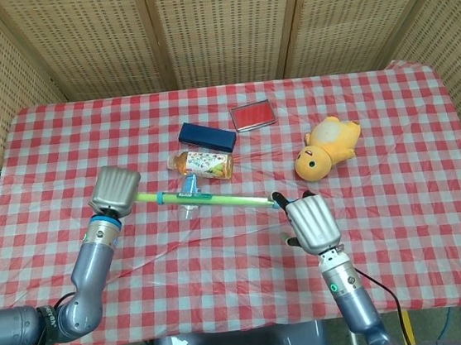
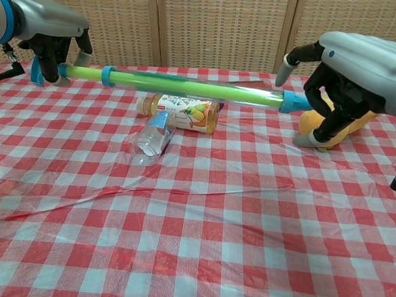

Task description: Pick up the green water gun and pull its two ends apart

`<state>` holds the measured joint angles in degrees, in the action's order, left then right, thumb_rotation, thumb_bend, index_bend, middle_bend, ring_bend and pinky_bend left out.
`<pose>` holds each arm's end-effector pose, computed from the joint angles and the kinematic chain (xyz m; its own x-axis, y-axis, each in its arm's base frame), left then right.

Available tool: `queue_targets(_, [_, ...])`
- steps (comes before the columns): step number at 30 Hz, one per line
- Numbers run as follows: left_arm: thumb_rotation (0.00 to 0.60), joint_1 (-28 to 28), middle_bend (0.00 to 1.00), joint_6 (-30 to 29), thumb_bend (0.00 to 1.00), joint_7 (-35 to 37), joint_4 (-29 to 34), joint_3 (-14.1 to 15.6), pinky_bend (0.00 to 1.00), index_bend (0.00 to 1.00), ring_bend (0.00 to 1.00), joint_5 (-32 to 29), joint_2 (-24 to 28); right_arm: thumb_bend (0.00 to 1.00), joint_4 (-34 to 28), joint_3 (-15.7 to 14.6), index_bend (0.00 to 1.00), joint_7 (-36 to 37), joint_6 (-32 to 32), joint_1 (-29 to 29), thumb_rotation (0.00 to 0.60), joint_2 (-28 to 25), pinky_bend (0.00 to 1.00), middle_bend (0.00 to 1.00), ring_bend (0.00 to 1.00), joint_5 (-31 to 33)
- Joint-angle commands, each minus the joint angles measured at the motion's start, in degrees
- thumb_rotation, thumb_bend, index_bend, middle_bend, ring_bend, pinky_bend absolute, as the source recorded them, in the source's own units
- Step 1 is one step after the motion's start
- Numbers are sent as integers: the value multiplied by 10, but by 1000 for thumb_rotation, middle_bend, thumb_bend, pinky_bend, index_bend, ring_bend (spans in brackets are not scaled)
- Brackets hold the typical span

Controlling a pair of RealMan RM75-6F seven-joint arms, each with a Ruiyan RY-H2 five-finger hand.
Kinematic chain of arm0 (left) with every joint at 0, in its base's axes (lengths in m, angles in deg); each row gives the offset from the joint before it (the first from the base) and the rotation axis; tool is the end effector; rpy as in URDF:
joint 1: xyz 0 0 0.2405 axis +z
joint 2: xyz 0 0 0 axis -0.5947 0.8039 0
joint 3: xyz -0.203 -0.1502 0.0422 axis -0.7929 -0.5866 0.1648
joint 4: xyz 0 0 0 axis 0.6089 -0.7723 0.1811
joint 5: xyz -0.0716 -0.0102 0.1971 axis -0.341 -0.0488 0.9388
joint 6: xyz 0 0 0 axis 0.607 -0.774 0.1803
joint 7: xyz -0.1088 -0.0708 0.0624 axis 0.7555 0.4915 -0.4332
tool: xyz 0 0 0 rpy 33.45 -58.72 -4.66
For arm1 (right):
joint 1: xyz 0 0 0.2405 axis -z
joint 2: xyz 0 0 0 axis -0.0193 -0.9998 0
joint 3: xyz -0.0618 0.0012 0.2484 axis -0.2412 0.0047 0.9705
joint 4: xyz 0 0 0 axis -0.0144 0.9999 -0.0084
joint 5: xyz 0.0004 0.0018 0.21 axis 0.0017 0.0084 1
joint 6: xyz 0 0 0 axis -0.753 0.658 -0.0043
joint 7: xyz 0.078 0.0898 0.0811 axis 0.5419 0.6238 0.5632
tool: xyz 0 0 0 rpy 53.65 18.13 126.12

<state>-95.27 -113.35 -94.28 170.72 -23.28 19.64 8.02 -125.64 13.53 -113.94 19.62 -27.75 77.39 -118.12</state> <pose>-0.0965 0.3661 0.0666 0.7771 0.2434 0.5804 0.6265 -0.2117 -0.7501 -0.0963 -0.2633 0.0320 0.3445 -0.0193 0.9386 -0.9048 -0.2734 0.3264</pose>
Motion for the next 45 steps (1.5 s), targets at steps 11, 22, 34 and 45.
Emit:
queue_targets(11, [600,-12,966,1,581,25,6,24,772,846,857,10,7,252,5,-1,370,-12,20,-19,600,21,609,936,915,23])
queue_targets(22, [600,-23,966,-5,582,41,24,33,772,846,857,14,12,305,14,0,371,-21,26,-38,600,38,610,966,938,46])
queue_targets(34, [600,-29,966,-13,581,50,36,46,772,846,857,16,18,346,38,13,379,-32,34,-62,600,55,610,975,944,75])
queue_targets(45, [600,-30,966,-12,582,63,39,53,772,846,857,23,21,346,51,14,386,-30,55,-64,600,59,610,975,944,82])
